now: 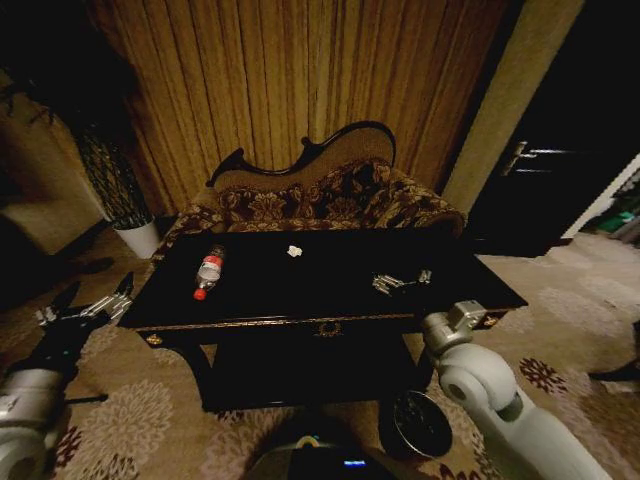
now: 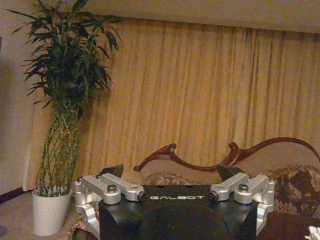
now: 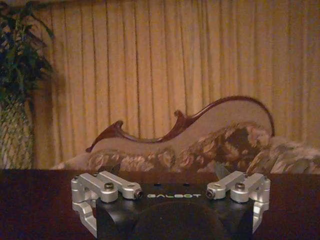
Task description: Move to the front of the table and place the trash on the table into the trash bin.
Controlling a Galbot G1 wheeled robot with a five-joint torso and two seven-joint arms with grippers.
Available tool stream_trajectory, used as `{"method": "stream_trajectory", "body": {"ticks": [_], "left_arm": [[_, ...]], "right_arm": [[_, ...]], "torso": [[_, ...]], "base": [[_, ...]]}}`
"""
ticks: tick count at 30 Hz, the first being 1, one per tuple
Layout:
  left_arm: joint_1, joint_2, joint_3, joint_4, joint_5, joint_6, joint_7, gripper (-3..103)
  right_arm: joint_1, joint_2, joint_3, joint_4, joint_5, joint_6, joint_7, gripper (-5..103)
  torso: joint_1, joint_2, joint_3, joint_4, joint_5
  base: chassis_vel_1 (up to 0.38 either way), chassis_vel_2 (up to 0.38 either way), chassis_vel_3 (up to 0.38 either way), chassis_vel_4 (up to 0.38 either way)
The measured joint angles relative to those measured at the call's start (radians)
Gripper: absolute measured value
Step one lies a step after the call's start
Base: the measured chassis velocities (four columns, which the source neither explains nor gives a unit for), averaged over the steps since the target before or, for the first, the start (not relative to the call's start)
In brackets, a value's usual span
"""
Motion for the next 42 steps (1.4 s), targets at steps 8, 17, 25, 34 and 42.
{"method": "stream_trajectory", "body": {"ticks": [8, 17, 25, 34, 42], "left_arm": [[0.013, -0.009, -0.005, 0.000, 0.000, -0.002, 0.004, 100], [0.014, -0.009, -0.006, 0.000, 0.001, -0.002, 0.005, 100], [0.014, -0.009, -0.006, 0.000, 0.001, -0.002, 0.005, 100], [0.005, -0.035, 0.022, 0.000, 0.032, 0.010, 0.001, 100], [0.004, -0.039, 0.030, 0.000, 0.048, 0.013, 0.002, 100]], "right_arm": [[0.084, -0.071, -0.054, -0.050, 0.090, -0.024, -0.004, 100], [0.085, -0.072, -0.055, -0.051, 0.090, -0.025, -0.005, 100], [0.084, -0.071, -0.054, -0.051, 0.089, -0.025, -0.005, 100], [0.277, -0.139, -0.239, -0.203, 0.261, -0.045, 0.000, 100], [0.345, -0.155, -0.238, -0.215, 0.262, -0.045, 0.000, 100]], "torso": [[0.000, 0.000, 0.000, 0.0001, -0.0001], [0.000, 0.000, 0.000, -0.0002, -0.0001], [0.000, 0.000, 0.000, -0.0002, -0.0001], [0.001, 0.000, 0.000, 0.0003, 0.0002], [0.001, 0.000, 0.000, -0.0001, -0.0001]], "base": [[0.000, 0.000, 0.000, 0.000], [0.000, 0.000, 0.000, 0.000], [0.000, 0.000, 0.000, 0.000], [0.000, 0.000, 0.000, 0.000], [0.000, 0.000, 0.000, 0.000]]}}
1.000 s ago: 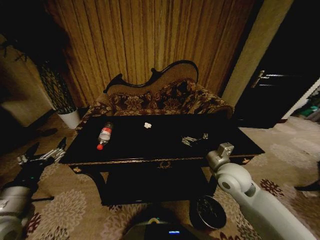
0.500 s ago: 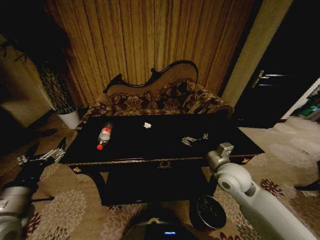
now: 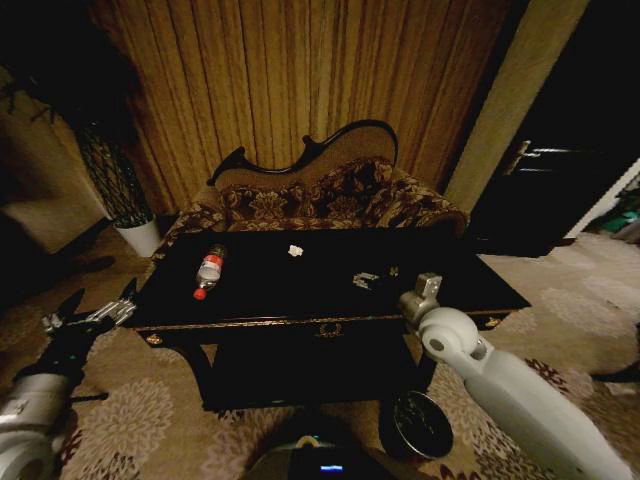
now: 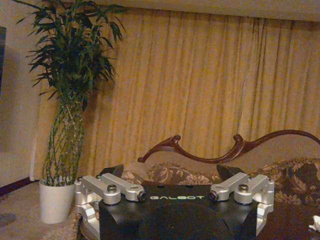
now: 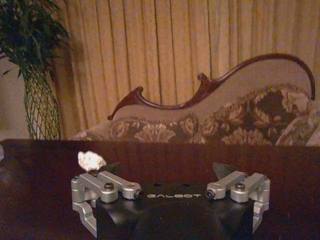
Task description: Move to the front of the table and place the trash on the table into the trash bin.
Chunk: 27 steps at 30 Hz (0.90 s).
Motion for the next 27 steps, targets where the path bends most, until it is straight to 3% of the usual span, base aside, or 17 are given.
{"method": "stream_trajectory", "body": {"ticks": [14, 27], "left_arm": [[0.003, -0.001, -0.001, 0.000, 0.001, 0.000, 0.003, 100], [0.002, -0.004, -0.004, 0.000, 0.001, -0.002, 0.005, 100]], "right_arm": [[0.080, -0.010, -0.034, -0.016, -0.001, 0.002, -0.001, 100], [0.221, -0.002, -0.181, -0.094, 0.011, 0.003, -0.028, 100]], "torso": [[0.000, 0.000, 0.000, -0.0001, 0.0001], [0.000, 0.000, 0.000, 0.0000, 0.0000]], "base": [[0.000, 0.000, 0.000, 0.000], [0.000, 0.000, 0.000, 0.000]]}}
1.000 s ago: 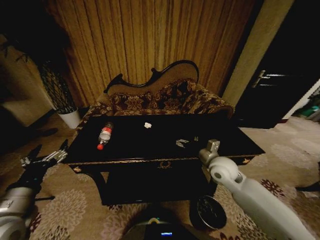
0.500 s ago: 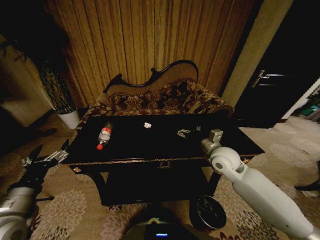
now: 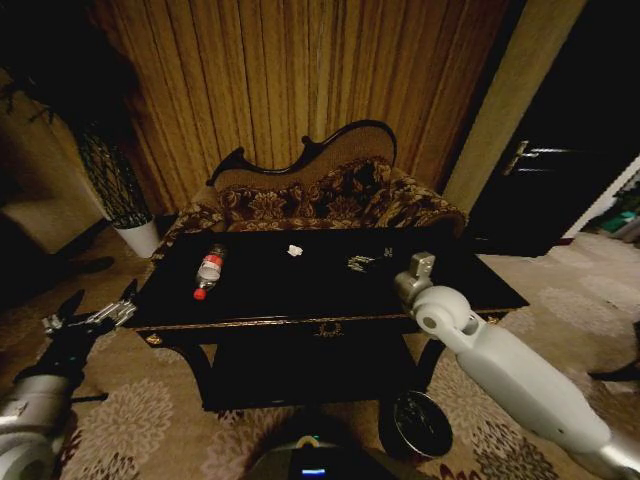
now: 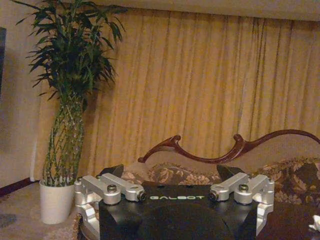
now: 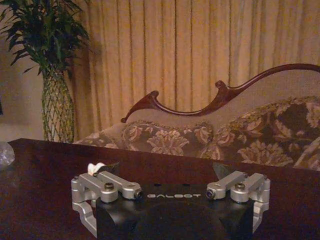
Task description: Move to the front of the table and place the trash on the table into the trash bin.
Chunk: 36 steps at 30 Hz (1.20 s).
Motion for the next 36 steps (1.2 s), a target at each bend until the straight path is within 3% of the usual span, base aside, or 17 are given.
{"method": "stream_trajectory", "body": {"ticks": [6, 36], "left_arm": [[0.000, -0.006, 0.002, 0.000, 0.001, 0.000, 0.001, 100], [0.001, -0.006, 0.002, 0.000, 0.002, 0.000, 0.002, 100]], "right_arm": [[0.063, 0.015, -0.060, -0.036, 0.006, 0.000, -0.001, 100], [0.066, 0.015, -0.061, -0.036, 0.006, -0.001, -0.001, 100]], "torso": [[0.000, 0.000, 0.000, 0.0002, 0.0000], [0.000, 0.000, 0.000, 0.0000, 0.0000]], "base": [[0.000, 0.000, 0.000, 0.000], [0.000, 0.000, 0.000, 0.000]]}}
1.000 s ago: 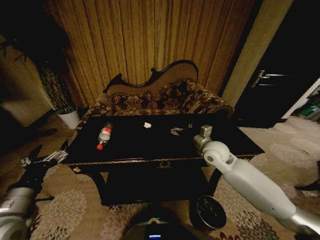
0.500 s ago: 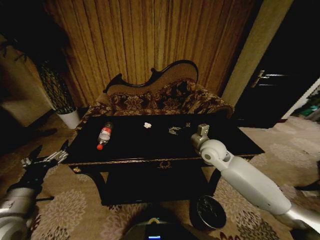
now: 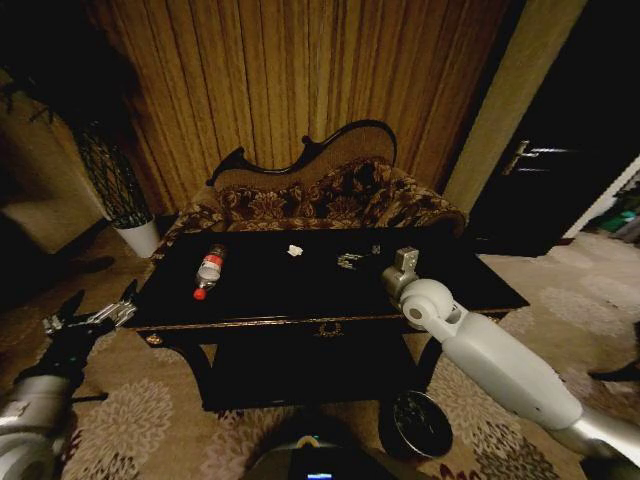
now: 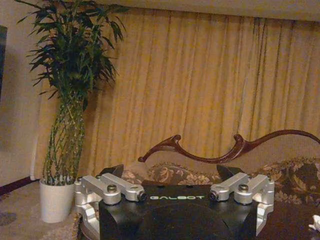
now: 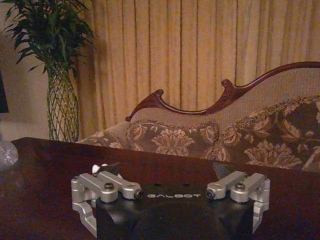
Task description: Move to the front of the table and place the trash on the table into the trash bin.
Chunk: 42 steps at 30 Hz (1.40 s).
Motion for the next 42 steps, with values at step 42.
{"method": "stream_trajectory", "body": {"ticks": [42], "left_arm": [[0.001, -0.029, 0.008, 0.000, 0.020, -0.002, 0.013, 100]], "right_arm": [[0.177, 0.038, -0.109, -0.106, 0.011, -0.004, 0.005, 100]], "torso": [[0.000, 0.000, 0.000, 0.0000, 0.0000]], "base": [[0.000, 0.000, 0.000, 0.000]]}}
